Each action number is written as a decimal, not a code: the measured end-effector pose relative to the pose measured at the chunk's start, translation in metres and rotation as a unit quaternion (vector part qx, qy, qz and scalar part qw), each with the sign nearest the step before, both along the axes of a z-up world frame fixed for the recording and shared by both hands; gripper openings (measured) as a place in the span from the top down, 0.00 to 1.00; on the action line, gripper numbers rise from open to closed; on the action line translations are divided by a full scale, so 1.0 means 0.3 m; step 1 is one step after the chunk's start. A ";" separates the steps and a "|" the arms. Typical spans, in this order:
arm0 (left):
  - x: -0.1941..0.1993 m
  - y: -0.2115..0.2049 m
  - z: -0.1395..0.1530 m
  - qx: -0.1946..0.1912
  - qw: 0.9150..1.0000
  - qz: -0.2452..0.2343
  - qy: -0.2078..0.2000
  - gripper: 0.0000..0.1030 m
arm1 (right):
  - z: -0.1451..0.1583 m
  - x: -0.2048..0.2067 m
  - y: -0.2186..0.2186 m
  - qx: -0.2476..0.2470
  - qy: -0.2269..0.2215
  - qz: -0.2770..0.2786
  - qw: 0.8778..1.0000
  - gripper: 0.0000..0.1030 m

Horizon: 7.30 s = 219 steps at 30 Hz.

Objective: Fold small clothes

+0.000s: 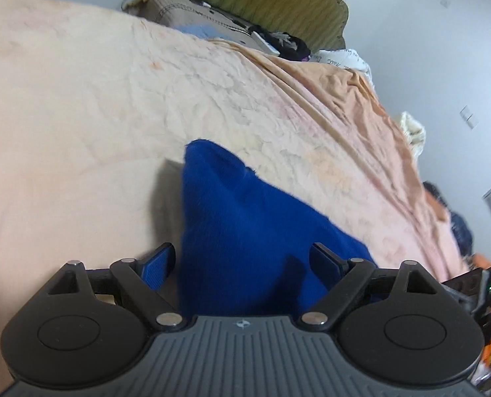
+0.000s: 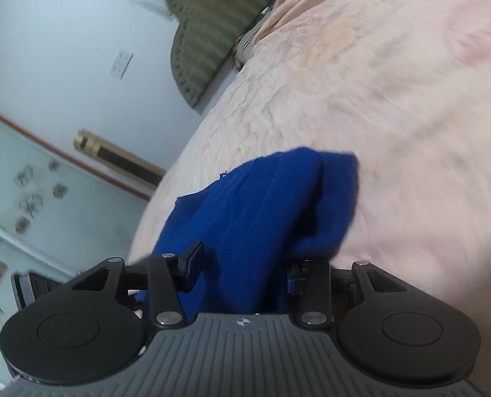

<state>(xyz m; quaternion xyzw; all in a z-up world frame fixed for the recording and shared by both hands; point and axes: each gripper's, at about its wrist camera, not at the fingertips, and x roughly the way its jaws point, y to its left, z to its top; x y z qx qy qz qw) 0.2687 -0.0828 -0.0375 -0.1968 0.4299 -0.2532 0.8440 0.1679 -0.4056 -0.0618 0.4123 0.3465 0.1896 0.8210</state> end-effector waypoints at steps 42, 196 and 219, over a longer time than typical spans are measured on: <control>-0.594 -0.082 0.060 0.278 0.948 0.081 -0.135 0.25 | 0.166 -0.393 0.194 -0.317 -0.064 0.025 0.946 0.36; -0.880 0.008 0.006 0.275 0.944 0.158 -0.095 0.00 | 0.187 -0.701 0.374 -0.429 -0.090 -0.019 0.899 0.00; -0.874 0.028 0.015 0.262 0.948 0.160 -0.088 0.00 | 0.193 -0.697 0.390 -0.430 -0.094 -0.010 0.898 0.00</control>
